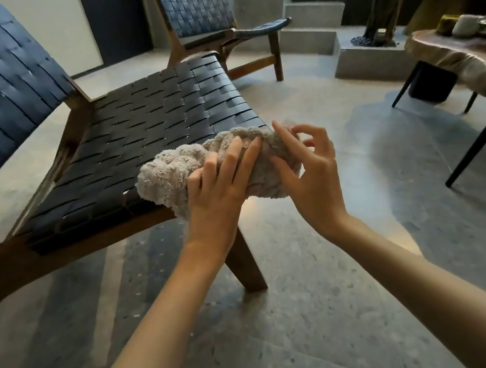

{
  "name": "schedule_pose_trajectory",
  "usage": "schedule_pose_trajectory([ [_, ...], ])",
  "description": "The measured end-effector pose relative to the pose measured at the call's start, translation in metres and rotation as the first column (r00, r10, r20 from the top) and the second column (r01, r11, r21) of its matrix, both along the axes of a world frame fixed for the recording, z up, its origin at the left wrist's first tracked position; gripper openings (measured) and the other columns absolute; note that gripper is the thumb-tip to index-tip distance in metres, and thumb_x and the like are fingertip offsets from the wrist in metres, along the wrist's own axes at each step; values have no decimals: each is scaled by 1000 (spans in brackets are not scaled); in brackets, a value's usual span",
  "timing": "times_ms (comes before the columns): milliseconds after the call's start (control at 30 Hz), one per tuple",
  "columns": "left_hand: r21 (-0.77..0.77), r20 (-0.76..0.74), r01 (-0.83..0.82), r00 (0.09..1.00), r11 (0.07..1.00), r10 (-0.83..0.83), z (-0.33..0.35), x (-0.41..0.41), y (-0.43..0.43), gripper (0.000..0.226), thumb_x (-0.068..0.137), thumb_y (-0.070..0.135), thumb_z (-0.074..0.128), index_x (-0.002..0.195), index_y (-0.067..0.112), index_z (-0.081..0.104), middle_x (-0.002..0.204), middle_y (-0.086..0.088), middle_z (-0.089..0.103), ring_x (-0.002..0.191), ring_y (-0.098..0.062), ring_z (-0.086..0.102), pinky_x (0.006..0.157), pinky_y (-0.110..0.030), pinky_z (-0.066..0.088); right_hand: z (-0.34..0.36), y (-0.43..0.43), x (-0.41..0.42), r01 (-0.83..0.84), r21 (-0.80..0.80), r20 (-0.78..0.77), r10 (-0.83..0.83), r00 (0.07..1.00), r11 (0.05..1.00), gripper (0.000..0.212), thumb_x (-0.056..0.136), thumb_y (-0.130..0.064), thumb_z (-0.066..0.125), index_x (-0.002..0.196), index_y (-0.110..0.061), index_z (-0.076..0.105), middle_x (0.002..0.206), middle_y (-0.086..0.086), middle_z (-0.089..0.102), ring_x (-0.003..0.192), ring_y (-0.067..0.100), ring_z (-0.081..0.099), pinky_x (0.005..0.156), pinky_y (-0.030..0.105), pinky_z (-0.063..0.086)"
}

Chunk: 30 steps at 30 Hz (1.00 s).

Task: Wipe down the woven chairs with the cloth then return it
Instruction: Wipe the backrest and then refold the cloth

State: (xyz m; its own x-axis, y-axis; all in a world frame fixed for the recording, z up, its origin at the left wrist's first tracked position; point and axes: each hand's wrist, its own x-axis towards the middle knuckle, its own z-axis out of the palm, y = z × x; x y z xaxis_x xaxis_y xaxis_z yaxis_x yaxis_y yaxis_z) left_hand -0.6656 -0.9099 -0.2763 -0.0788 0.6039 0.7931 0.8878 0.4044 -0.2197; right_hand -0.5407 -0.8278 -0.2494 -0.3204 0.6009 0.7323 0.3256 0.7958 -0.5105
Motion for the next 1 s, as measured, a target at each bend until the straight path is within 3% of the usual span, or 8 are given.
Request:
schedule_pose_trajectory([
  [133, 54, 16, -13, 1000, 998, 12, -8, -7, -13, 78, 80, 20, 74, 145, 27, 32, 138, -1, 38, 105, -25, 34, 79, -34, 29, -14, -2, -3, -13, 185, -17, 16, 1000, 983, 41, 85, -8, 70, 125, -7, 62, 104, 18, 53, 95, 17, 51, 83, 17, 50],
  [233, 82, 93, 30, 995, 996, -38, -25, -12, -25, 77, 76, 9, 75, 143, 26, 40, 137, -5, 27, 104, -28, 33, 83, -35, 32, -29, -11, -10, -68, 106, -139, 82, 987, 992, 39, 81, -4, 72, 120, -8, 66, 99, 13, 58, 92, 4, 47, 79, 6, 48],
  [367, 149, 307, -46, 952, 988, -2, -59, -7, -42, 80, 78, 5, 75, 143, 29, 36, 134, -9, 23, 107, -29, 30, 91, -40, 40, -44, -22, -24, -171, -103, -263, 139, 955, 980, 28, 78, -7, 77, 96, -14, 56, 88, -1, 59, 81, 11, 59, 75, 12, 51],
  [567, 194, 766, -98, 636, 976, -89, -87, 17, -34, 74, 88, 27, 64, 141, 33, 12, 141, -19, 24, 128, -32, 27, 107, -40, 29, -69, -39, -50, -285, -443, -315, 150, 937, 850, 24, 85, -12, 70, 99, -24, 55, 91, -18, 57, 87, -4, 59, 76, 6, 48],
  [700, 348, 827, -117, 506, 930, -246, -88, 26, -29, 66, 91, 36, 56, 144, 15, 21, 143, -14, 28, 131, -22, 30, 111, -34, 30, -83, -46, -57, -372, -502, -308, 240, 920, 781, 34, 91, -19, 63, 115, -30, 42, 99, -26, 55, 91, -12, 58, 74, 4, 46],
  [833, 583, 802, -64, 209, 810, -560, -79, 30, -21, 46, 97, 24, 52, 134, 20, 25, 132, 7, 41, 119, 3, 45, 95, -14, 45, -89, -44, -57, -393, -469, -244, 311, 918, 791, 30, 96, -26, 56, 121, -32, 41, 98, -31, 54, 90, -18, 56, 71, 4, 46],
  [933, 635, 765, -94, 213, 767, -607, -82, 25, -20, 31, 98, 18, 49, 121, 23, 28, 114, 23, 42, 103, 15, 49, 81, -6, 44, -92, -38, -55, -341, -381, -132, 315, 940, 859, 12, 98, -26, 52, 110, -29, 52, 89, -31, 53, 85, -18, 55, 68, 2, 46],
  [1000, 646, 759, -112, 201, 755, -619, -84, 19, -18, 29, 97, 18, 51, 117, 22, 29, 108, 16, 47, 95, 7, 54, 79, -13, 47, -95, -35, -56, -299, -322, -82, 288, 954, 898, 5, 98, -24, 52, 100, -28, 53, 81, -30, 53, 81, -14, 57, 65, 3, 46],
])
